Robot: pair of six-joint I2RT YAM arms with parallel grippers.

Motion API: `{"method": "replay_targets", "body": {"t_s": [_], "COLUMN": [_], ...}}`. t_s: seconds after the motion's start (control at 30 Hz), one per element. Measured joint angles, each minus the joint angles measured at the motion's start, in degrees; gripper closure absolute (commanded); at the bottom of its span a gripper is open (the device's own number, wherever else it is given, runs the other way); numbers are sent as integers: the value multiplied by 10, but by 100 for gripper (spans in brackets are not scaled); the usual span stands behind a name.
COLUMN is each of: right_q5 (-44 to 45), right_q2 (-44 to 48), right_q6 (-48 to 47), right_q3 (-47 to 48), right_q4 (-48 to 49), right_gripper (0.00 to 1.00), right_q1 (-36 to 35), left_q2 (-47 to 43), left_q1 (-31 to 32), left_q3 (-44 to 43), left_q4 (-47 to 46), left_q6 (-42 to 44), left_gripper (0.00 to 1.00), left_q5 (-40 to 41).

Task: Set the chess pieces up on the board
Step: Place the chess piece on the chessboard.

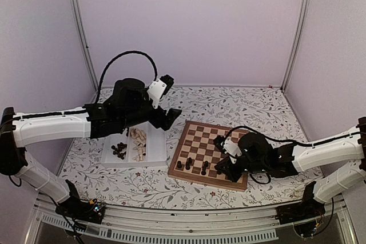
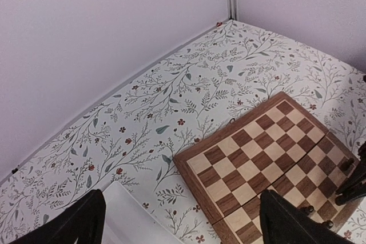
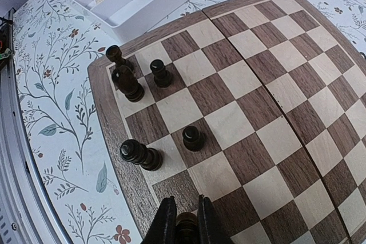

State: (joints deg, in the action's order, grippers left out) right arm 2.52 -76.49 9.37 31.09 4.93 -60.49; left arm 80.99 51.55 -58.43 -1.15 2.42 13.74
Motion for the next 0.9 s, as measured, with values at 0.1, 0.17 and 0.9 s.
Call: {"method": "replay_targets", "body": {"t_s": [0.1, 0.17, 0.9], "right_q5": [0, 0, 8], "right_q2": [-9, -12, -16], "right_q6": [-2, -3, -15], "right_q3": [0, 0, 0], "right_q4": [1, 1, -10], "right_gripper": [94, 94, 88], "right_q1": [0, 0, -8], "left_q2": [0, 0, 0], "left_q1": [0, 0, -4], "left_q3": [0, 0, 0], "left_q4": [-2, -3, -3], "left_q6": [2, 4, 6], "left_gripper": [4, 4, 4], "left_q5": [-1, -1, -9]}}
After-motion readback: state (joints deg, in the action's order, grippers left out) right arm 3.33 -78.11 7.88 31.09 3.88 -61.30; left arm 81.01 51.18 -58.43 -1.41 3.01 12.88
